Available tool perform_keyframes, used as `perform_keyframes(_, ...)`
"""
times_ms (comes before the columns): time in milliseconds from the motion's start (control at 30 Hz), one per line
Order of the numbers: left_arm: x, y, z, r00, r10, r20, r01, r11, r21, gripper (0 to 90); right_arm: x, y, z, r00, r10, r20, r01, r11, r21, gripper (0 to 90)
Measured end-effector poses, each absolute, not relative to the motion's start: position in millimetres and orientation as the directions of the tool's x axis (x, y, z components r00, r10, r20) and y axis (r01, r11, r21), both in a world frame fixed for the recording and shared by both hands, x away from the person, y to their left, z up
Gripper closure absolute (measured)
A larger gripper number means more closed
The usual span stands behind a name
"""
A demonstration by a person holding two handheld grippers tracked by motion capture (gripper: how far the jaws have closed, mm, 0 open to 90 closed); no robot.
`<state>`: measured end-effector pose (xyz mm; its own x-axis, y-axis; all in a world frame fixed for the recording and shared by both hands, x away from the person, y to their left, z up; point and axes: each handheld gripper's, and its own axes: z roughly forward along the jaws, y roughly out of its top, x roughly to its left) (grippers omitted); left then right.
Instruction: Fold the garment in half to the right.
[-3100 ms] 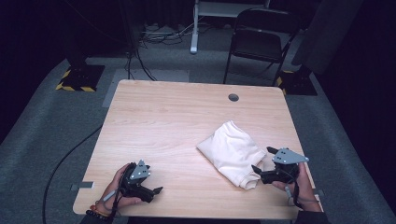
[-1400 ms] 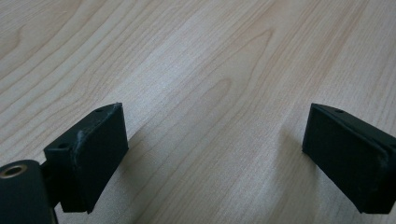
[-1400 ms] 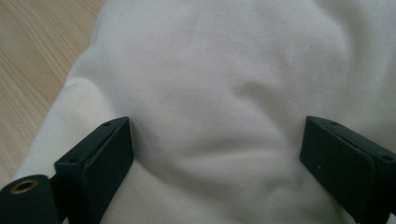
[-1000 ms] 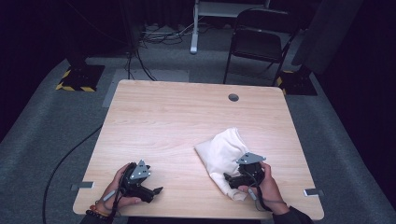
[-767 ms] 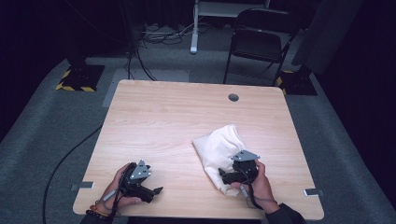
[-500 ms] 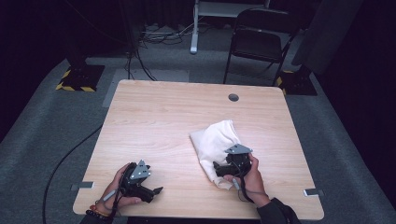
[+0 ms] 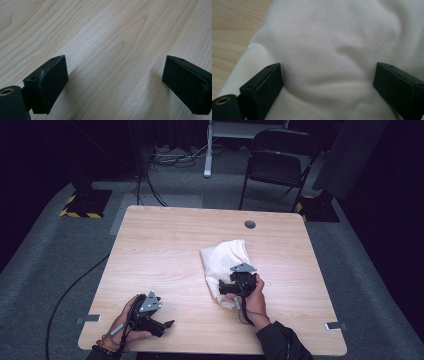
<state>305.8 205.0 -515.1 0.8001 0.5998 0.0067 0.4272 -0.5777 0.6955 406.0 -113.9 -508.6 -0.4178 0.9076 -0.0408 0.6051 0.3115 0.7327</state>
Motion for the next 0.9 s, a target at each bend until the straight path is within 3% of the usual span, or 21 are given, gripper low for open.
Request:
perform_keyframes(567,306,205,-515,0.797,0.603,0.006,0.43,-0.576,0.695,6.3,427,-82,-510,-0.346,0.937,-0.037,0.619,0.258,0.742,7.2)
perform_keyframes(900,306,205,-515,0.797,0.604,0.006,0.43,-0.576,0.695,6.2,428,-82,-508,-0.354,0.935,-0.029,0.628,0.261,0.733,6.8)
